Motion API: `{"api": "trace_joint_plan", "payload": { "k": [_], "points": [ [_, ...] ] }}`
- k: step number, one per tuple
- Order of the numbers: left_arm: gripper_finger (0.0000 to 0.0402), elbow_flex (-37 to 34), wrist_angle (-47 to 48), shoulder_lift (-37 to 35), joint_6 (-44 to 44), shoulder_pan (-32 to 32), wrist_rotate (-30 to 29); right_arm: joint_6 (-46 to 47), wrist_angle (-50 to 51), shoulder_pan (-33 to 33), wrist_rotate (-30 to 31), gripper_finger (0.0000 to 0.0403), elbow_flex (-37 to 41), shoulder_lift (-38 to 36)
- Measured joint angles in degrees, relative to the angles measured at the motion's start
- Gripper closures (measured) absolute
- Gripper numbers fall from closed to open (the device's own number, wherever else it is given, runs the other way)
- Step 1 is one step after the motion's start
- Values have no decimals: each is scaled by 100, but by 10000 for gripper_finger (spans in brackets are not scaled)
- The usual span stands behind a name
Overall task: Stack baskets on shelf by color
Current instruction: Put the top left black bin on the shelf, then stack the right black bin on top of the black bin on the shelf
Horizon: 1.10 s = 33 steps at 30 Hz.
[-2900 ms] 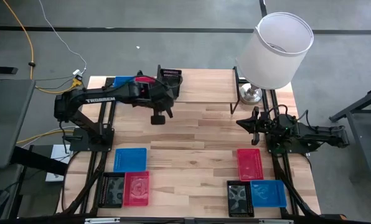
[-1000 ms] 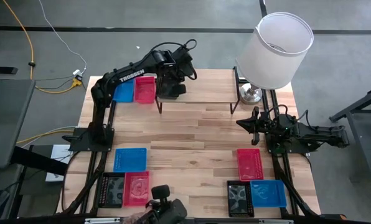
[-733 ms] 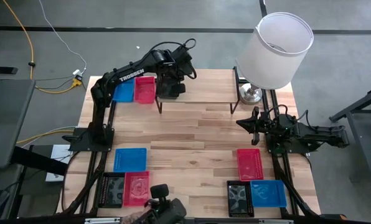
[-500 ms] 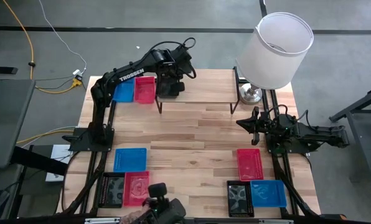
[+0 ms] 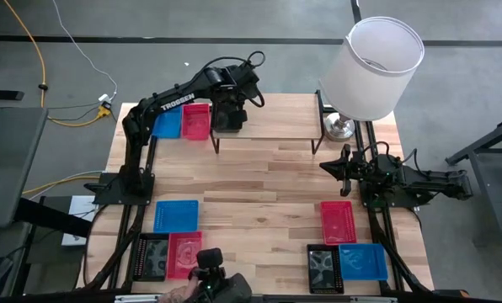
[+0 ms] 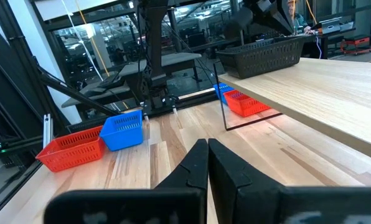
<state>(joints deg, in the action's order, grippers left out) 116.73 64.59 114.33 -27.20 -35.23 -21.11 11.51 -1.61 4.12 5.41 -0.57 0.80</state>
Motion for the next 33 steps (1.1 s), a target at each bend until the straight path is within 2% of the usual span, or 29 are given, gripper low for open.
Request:
{"api": "trace_joint_plan", "payload": {
  "k": [5, 10, 15, 19, 24, 26, 33],
  "points": [
    [401, 341, -77, -251, 179, 208, 466, 2, 0, 0, 2, 402, -1, -2],
    [401, 519, -196, -752, 757, 398, 1673, 0, 0, 0, 2, 402, 0, -2],
    [401, -96, -392, -1488, 1195, 723, 2804, 0, 0, 0, 0, 402, 1, -2],
    [401, -1500, -1723, -2422, 1607, 1017, 3539, 1, 0, -2, 2, 402, 0, 0],
    [401, -3921, -3848, -3932, 2171, 1464, 3568, 0, 2, 0, 2, 402, 1, 0],
    [401, -4911, -4627, -4529, 2417, 1651, 3491, 1, 0, -1, 1, 402, 1, -1],
    [401, -7982, -7051, -6530, 3124, 2505, 2507, 0, 0, -2, 0, 402, -1, 0]
  ]
}}
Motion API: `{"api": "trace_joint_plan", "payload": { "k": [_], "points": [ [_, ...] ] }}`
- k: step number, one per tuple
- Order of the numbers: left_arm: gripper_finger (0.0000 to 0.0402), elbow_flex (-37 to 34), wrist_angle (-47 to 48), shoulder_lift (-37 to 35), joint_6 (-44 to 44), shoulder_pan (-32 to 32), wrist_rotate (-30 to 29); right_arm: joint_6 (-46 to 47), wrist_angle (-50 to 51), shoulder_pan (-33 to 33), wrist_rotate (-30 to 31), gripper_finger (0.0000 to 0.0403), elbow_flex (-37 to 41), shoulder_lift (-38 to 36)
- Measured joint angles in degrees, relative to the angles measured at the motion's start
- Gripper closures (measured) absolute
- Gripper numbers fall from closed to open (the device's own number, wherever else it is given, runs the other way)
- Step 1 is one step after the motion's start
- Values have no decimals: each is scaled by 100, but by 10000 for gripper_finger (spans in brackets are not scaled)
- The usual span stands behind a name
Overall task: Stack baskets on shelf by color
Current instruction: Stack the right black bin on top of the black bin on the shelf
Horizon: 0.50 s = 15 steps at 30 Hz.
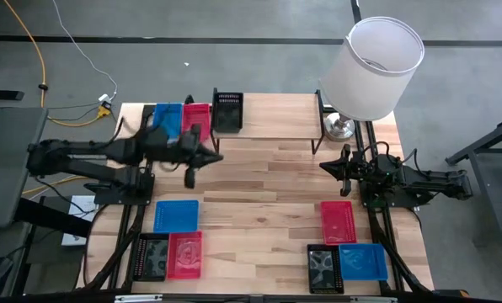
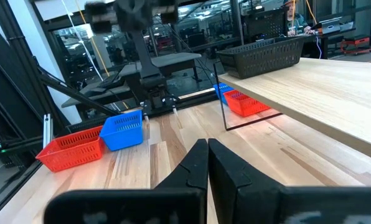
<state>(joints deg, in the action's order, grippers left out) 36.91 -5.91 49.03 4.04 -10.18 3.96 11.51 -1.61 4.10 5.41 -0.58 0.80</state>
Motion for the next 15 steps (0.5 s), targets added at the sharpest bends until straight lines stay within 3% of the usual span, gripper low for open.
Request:
{"api": "trace_joint_plan", "payload": {
  "k": [4, 8, 15],
  "points": [
    [401, -1171, -1316, -765, 179, 413, -346, 0, 0, 1, 0, 402, 2, 0],
    [401, -1882, -2078, -1173, 88, 680, -540, 0, 0, 1, 1, 402, 2, -2],
    [401, -2355, -2131, -1416, -18, 875, -747, 0, 0, 1, 1, 402, 2, -1]
  ]
}}
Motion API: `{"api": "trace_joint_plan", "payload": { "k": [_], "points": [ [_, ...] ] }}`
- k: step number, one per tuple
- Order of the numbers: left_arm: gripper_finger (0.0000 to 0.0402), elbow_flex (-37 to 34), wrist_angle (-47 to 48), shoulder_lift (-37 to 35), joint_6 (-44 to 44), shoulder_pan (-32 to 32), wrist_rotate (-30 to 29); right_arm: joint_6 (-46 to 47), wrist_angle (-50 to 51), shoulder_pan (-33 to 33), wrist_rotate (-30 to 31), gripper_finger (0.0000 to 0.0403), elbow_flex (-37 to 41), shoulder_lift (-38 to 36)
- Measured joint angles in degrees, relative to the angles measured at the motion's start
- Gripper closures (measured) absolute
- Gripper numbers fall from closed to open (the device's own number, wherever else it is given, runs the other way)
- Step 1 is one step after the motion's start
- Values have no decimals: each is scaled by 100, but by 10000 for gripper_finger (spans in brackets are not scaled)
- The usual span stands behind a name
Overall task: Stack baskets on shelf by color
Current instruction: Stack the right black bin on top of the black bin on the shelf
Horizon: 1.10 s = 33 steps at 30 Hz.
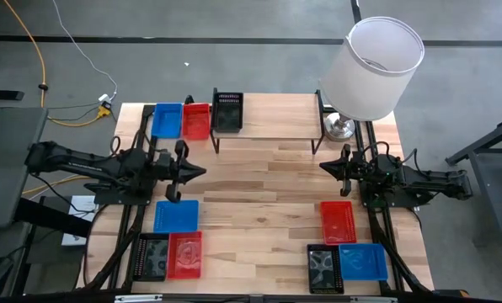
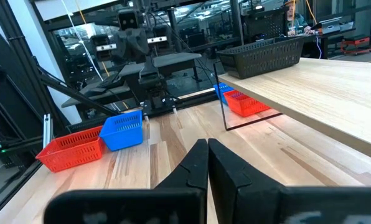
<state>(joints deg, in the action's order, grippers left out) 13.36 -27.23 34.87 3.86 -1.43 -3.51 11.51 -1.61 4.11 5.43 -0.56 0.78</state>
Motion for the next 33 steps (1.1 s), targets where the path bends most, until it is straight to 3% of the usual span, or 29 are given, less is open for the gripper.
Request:
{"api": "trace_joint_plan", "payload": {
  "k": [7, 11, 17, 20, 22, 24, 29, 33],
  "points": [
    [401, -56, -268, 15, 8, 42, -76, 2, 0, 0, 1, 402, -1, 0],
    [402, -56, -277, -38, 230, 61, 354, 57, -70, -1, 161, 402, 0, 1],
    [401, -56, -264, -217, 420, 359, 782, 1304, -1522, -1, 204, 402, 0, 2],
    [401, -56, -273, -236, 498, 591, 717, 1266, -2520, -6, -418, 402, -2, 164],
    [401, -56, -272, -238, 464, 746, 569, 1259, -3205, -114, -1131, 402, 0, 467],
    [401, -56, -266, -238, 372, 894, 344, 1173, -3737, -346, -1418, 402, -9, 878],
    [401, -56, -259, -238, 154, 1160, -81, 608, -3617, -1164, -1153, 402, -592, 2216],
    [401, -56, -214, -238, 151, 1269, -176, 442, -2796, -1824, -956, 402, -1429, 3406]
  ]
}}
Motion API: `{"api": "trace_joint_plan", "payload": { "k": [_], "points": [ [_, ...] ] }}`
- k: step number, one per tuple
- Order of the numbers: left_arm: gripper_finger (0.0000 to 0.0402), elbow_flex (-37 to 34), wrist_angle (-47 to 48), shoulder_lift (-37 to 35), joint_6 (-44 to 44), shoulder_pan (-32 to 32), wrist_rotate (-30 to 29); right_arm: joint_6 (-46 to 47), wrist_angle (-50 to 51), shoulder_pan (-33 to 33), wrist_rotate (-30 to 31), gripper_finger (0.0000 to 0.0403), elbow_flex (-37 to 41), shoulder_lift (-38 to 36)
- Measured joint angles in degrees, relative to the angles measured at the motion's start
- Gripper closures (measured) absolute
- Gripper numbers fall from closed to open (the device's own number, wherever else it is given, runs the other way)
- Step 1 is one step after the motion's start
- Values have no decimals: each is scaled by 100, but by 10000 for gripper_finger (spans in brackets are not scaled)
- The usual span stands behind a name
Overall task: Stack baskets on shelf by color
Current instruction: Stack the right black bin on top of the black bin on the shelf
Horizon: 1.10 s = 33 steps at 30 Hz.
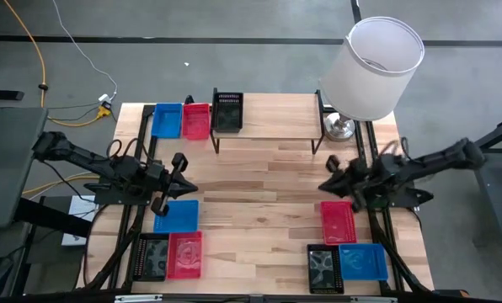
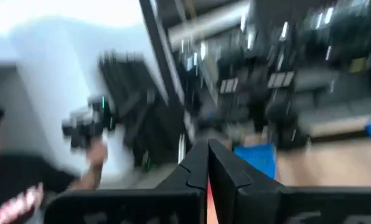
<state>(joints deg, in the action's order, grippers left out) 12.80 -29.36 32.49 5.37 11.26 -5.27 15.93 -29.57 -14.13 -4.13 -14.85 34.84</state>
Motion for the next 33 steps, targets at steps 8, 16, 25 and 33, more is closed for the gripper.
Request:
{"api": "trace_joint_plan", "payload": {
  "k": [8, 16, 25, 33],
  "points": [
    [401, 0, 351, 0, 26, 48, -62, -394, 2945, -1090, 843, 402, -2354, 2237],
    [401, 0, 441, 2, 39, 48, -283, 501, 4752, -1250, 988, 402, -4303, 4129],
    [401, 2, 518, 2, 42, 48, -289, 2703, 8009, -1667, 823, 356, -5996, 5850],
    [402, 2, 566, 13, 63, 48, -289, 3939, 8368, -2471, 187, 254, -6223, 6468]
  ]
}}
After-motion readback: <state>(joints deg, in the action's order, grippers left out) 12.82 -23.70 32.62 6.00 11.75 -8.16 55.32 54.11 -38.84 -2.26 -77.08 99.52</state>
